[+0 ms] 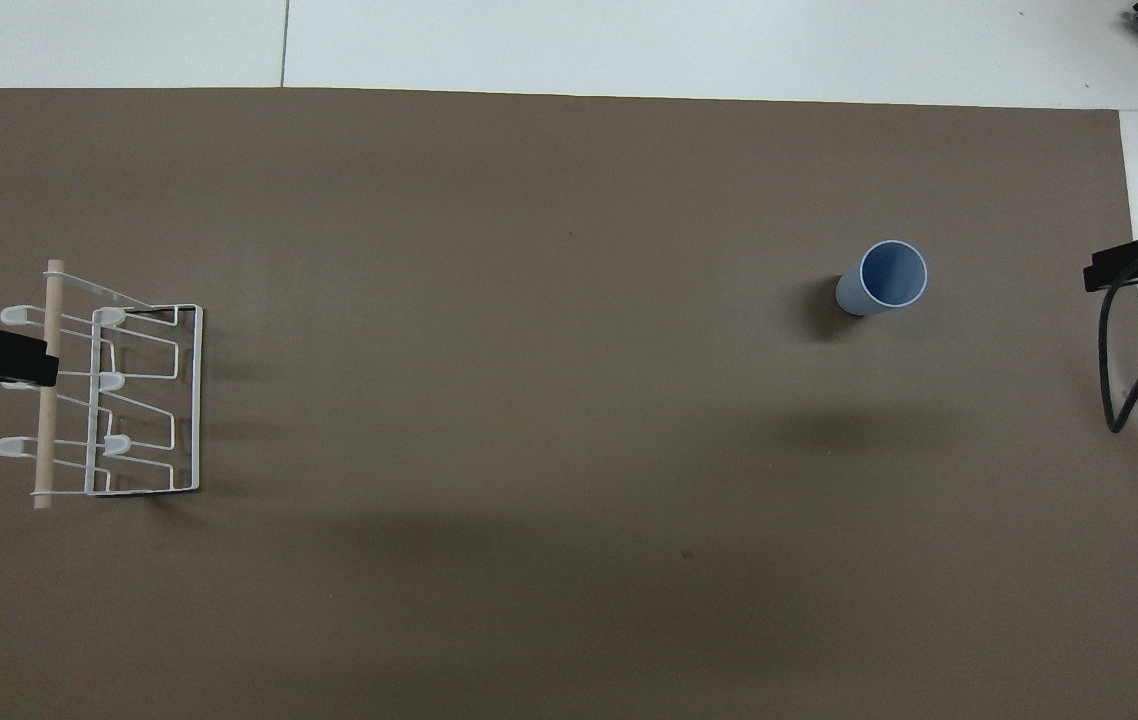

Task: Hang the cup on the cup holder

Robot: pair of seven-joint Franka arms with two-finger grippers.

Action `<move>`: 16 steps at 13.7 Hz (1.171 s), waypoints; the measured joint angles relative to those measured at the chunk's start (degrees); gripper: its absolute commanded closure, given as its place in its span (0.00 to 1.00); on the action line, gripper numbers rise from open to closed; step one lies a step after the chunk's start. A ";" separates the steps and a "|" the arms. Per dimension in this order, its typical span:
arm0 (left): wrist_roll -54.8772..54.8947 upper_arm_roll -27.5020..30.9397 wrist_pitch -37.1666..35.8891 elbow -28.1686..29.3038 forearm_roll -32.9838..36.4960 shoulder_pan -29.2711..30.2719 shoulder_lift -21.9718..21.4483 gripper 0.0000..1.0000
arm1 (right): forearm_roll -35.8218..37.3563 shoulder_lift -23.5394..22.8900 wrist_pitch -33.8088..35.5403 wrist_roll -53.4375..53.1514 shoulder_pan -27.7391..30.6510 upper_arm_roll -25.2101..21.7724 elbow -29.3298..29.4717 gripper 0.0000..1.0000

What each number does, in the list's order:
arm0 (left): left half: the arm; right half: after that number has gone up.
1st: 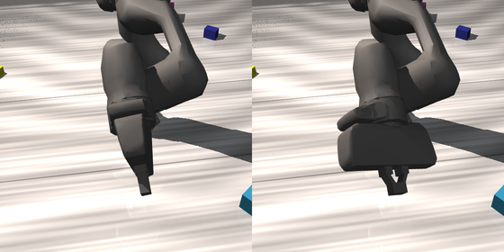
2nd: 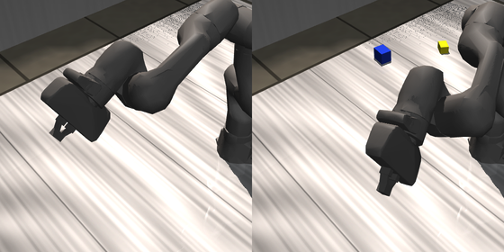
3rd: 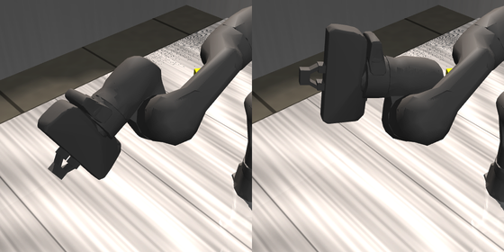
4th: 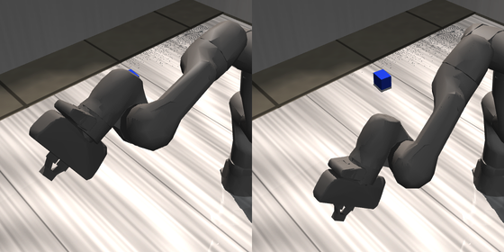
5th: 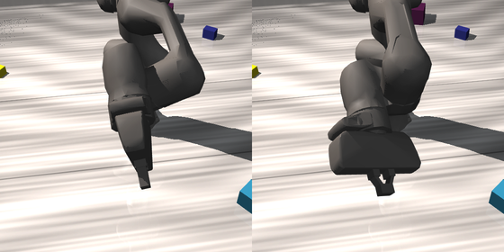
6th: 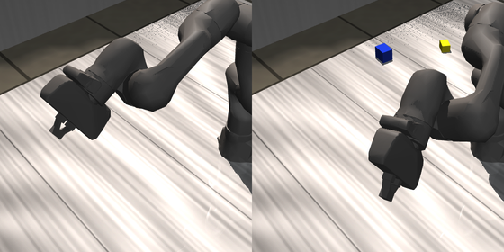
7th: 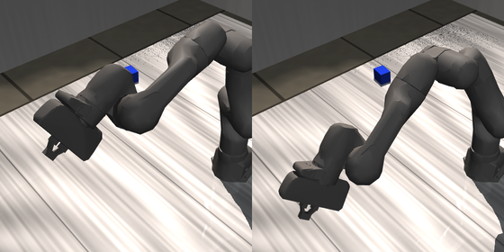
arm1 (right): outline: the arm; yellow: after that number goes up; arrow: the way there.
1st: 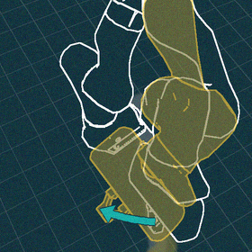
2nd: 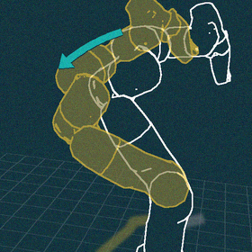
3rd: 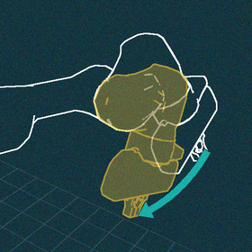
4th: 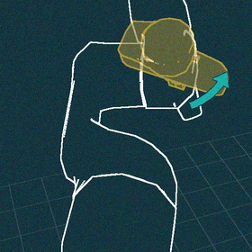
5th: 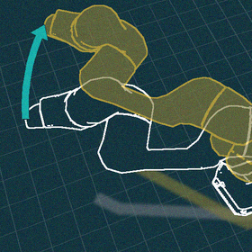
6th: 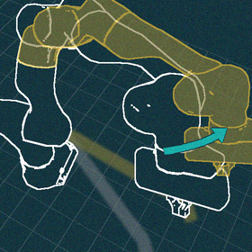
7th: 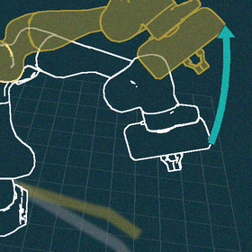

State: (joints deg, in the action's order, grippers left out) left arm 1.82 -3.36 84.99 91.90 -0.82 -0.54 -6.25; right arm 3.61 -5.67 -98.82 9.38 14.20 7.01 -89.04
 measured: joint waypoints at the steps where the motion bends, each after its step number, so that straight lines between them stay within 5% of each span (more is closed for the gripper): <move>1: 0.00 0.00 0.00 0.00 0.00 0.00 0.00 0.00 | 0.00 0.00 0.10 0.00 -0.02 0.00 -0.01 0.00; 16: 0.00 0.09 0.03 0.00 0.00 0.02 0.00 0.00 | 0.00 0.43 2.87 -3.62 -3.79 0.97 -0.04 0.00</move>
State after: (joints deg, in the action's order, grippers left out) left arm 1.82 -3.27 85.02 91.90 -0.82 -0.52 -6.26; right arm 3.61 -5.25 -95.95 5.76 10.41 7.98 -89.08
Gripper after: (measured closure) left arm 0.000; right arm 0.000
